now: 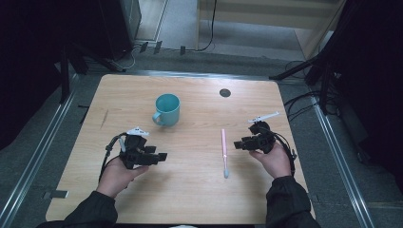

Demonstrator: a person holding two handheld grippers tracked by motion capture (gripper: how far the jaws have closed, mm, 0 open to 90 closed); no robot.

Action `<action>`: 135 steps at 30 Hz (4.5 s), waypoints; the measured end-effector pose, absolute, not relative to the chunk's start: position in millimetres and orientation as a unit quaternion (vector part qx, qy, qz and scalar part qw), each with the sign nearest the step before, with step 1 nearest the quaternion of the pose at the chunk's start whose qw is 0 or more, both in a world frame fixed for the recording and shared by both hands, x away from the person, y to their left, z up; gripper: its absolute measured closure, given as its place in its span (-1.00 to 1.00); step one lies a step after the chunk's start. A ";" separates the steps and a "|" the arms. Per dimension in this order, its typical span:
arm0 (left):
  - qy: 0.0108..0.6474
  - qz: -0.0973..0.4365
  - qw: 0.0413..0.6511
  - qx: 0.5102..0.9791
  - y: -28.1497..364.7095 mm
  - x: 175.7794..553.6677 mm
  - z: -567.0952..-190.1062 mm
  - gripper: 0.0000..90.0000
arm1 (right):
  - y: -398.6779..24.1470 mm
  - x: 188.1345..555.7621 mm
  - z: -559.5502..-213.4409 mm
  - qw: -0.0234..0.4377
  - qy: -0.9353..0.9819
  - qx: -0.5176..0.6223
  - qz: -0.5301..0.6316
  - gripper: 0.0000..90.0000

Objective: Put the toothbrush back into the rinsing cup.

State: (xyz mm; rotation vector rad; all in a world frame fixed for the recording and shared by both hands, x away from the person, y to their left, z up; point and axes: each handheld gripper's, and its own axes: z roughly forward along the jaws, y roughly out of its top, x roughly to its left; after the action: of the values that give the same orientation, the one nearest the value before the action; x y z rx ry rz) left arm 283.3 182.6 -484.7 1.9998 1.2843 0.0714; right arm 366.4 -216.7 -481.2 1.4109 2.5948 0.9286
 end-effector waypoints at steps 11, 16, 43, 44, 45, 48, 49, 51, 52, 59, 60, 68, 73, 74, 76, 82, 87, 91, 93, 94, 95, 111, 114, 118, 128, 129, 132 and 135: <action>0.464 0.065 0.330 0.819 184.2 287.2 -481.0 -0.10 | -197.7 367.9 -475.5 0.034 0.842 0.467 0.268 0.31; 0.462 0.063 0.324 0.823 186.4 288.8 -482.9 -0.09 | -191.8 371.5 -469.6 0.033 0.838 0.483 0.251 0.33; 0.458 0.076 0.341 0.817 189.7 288.7 -480.8 -0.19 | -135.4 399.0 -491.8 -0.007 0.866 0.486 0.119 0.44; 0.458 0.077 0.341 0.817 189.7 288.6 -480.8 -0.19 | -134.6 399.2 -492.5 -0.005 0.866 0.486 0.117 0.44; 0.458 0.077 0.341 0.817 189.7 288.6 -480.8 -0.19 | -133.8 399.4 -493.2 -0.007 0.866 0.487 0.116 0.44; 0.458 0.077 0.340 0.817 190.0 288.7 -481.2 -0.20 | -131.2 400.2 -495.7 -0.008 0.867 0.486 0.111 0.47; 0.459 0.076 0.338 0.818 190.3 288.8 -481.2 -0.20 | -130.3 400.3 -496.5 -0.005 0.868 0.485 0.108 0.48; 0.461 0.076 0.339 0.817 190.5 289.0 -481.4 -0.20 | -129.5 400.9 -498.4 0.000 0.869 0.484 0.101 0.49; 0.460 0.076 0.338 0.817 190.7 289.3 -481.5 -0.20 | -129.1 401.1 -499.5 0.000 0.869 0.484 0.100 0.50; 0.460 0.076 0.337 0.818 190.0 289.5 -482.2 -0.20 | -127.4 401.4 -501.3 -0.002 0.871 0.482 0.096 0.53; 0.460 0.076 0.337 0.818 189.9 289.5 -482.1 -0.20 | -127.1 401.5 -501.4 -0.002 0.871 0.483 0.096 0.53; 0.459 0.076 0.336 0.819 190.4 289.6 -482.2 -0.20 | -122.1 401.5 -501.3 -0.001 0.875 0.475 0.091 0.55; 0.459 0.076 0.335 0.819 190.6 289.7 -482.3 -0.20 | -118.1 401.3 -501.1 0.000 0.877 0.472 0.086 0.56; 0.459 0.076 0.335 0.819 190.6 289.7 -482.3 -0.20 | -118.1 401.3 -501.1 0.000 0.877 0.472 0.086 0.56; 0.460 0.076 0.335 0.819 190.7 289.7 -482.4 -0.20 | -116.9 401.7 -501.4 0.000 0.881 0.466 0.086 0.57; 0.460 0.074 0.335 0.819 190.9 289.8 -482.5 -0.20 | -115.3 402.0 -501.4 0.006 0.892 0.443 0.084 0.62; 0.459 0.075 0.334 0.820 190.8 289.8 -482.5 -0.20 | -112.7 399.3 -501.6 0.002 0.901 0.426 0.088 0.62; 0.459 0.074 0.333 0.820 190.7 289.9 -482.8 -0.20 | -110.2 396.4 -502.1 -0.001 0.914 0.396 0.092 0.61; 0.459 0.075 0.333 0.821 190.8 290.0 -482.9 -0.20 | -108.4 394.5 -504.1 -0.001 0.923 0.373 0.093 0.61; 0.459 0.074 0.332 0.821 191.1 290.2 -482.9 -0.21 | -107.7 393.6 -504.3 -0.002 0.926 0.367 0.090 0.59; 0.460 0.075 0.332 0.820 191.2 290.3 -483.0 -0.21 | -106.9 393.1 -504.2 -0.003 0.927 0.364 0.092 0.57; 0.461 0.076 0.329 0.820 191.2 290.3 -483.6 -0.21 | -117.0 371.6 -487.7 -0.022 0.913 0.391 0.115 0.97; 0.461 0.076 0.329 0.821 191.1 290.4 -483.7 -0.21 | -119.5 367.4 -490.8 -0.027 0.911 0.395 0.115 1.00; 0.462 0.076 0.328 0.820 191.0 290.5 -484.0 -0.21 | -124.3 356.7 -498.0 -0.036 0.908 0.403 0.109 1.00; 0.462 0.078 0.328 0.821 191.6 290.8 -484.4 -0.21 | -138.8 352.3 -504.0 -0.041 0.905 0.413 0.093 1.00; 0.462 0.078 0.328 0.821 191.4 290.8 -484.5 -0.21 | -138.8 352.3 -504.0 -0.041 0.905 0.413 0.093 1.00; 0.463 0.077 0.326 0.820 190.6 290.7 -484.8 -0.21 | -146.1 354.2 -504.1 -0.039 0.903 0.419 0.090 1.00; 0.463 0.078 0.325 0.821 190.2 290.6 -484.9 -0.21 | -152.6 358.2 -503.6 -0.035 0.901 0.424 0.089 1.00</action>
State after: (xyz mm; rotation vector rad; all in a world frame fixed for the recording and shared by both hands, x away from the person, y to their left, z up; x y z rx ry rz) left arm 290.6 190.2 -484.9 2.1525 1.2128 0.2036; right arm 358.2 -152.6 -503.6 1.3611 2.8945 0.2863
